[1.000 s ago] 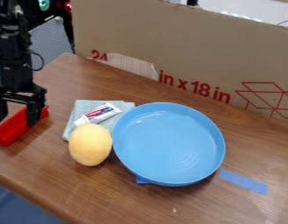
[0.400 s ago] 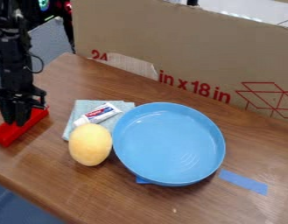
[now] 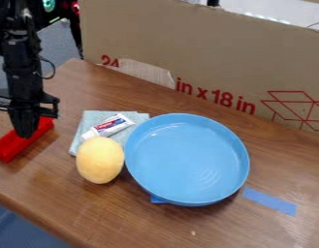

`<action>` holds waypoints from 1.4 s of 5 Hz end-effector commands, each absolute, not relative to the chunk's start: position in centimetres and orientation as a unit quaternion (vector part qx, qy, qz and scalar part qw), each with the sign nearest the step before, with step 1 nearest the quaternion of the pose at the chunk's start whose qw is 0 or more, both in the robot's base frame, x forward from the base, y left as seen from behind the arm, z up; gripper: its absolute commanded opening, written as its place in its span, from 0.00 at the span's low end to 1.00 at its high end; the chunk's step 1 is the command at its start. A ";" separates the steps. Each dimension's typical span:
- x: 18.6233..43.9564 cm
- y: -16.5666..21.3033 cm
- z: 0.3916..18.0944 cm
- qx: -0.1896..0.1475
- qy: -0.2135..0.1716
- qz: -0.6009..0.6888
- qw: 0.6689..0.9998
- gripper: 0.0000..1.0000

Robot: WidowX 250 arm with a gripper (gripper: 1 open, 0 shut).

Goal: Move the red object to the right side of the table

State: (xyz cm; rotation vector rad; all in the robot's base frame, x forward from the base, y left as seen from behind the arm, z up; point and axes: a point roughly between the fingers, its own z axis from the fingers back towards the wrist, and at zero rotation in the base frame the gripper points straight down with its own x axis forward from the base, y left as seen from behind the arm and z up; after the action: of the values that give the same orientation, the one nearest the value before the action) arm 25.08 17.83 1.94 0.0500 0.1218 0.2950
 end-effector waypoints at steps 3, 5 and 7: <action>24.5 18.2 3.9 0.008 0.034 0.146 0.989 0.00; 23.2 17.1 6.0 -0.012 0.036 0.137 0.990 0.00; 20.7 18.0 8.4 -0.022 0.035 0.140 0.989 0.00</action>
State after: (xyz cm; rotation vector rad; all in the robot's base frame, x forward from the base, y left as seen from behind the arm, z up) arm 20.65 17.62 6.99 -0.0730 0.1123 0.2825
